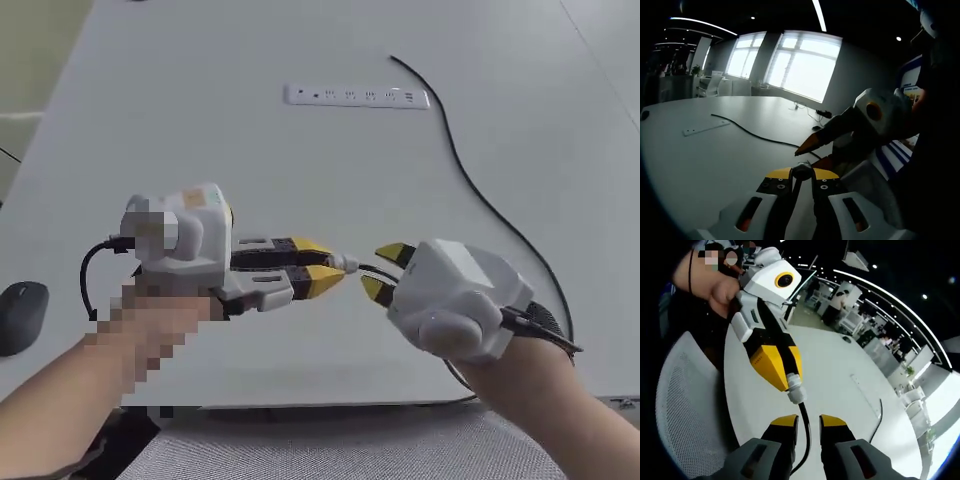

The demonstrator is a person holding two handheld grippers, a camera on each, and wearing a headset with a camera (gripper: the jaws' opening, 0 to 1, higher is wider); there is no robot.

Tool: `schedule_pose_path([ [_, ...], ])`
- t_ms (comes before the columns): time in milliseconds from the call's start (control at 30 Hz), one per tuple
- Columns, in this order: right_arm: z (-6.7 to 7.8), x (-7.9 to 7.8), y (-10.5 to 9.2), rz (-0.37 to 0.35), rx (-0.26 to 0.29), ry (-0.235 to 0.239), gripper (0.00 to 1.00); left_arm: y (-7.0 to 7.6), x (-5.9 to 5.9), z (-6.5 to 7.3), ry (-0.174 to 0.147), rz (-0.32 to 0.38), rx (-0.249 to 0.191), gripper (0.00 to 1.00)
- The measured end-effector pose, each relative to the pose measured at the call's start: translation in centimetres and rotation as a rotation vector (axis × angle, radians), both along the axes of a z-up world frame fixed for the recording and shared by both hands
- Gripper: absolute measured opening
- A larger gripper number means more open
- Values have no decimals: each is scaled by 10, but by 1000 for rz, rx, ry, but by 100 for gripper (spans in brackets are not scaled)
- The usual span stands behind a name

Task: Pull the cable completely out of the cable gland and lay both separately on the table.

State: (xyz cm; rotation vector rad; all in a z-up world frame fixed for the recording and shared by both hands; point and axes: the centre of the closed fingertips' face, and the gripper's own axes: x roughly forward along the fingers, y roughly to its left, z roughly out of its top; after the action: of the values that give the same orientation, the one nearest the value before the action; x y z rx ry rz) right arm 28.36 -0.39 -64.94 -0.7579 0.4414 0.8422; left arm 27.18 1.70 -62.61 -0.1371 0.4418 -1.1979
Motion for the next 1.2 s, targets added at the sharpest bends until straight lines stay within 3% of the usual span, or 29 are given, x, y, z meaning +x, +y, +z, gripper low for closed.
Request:
schedule_pose_path([
  [367,4,-3,12,60,-20,-31,1,1,3,-1,-1,1,3,15],
  [667,3,-3,10,68,-27,-44,0,-1,3,-1,1,0,-2,15],
  [1200,-5,3,-7,-1,0,7,0,0,5,0,2,5,-11,15],
])
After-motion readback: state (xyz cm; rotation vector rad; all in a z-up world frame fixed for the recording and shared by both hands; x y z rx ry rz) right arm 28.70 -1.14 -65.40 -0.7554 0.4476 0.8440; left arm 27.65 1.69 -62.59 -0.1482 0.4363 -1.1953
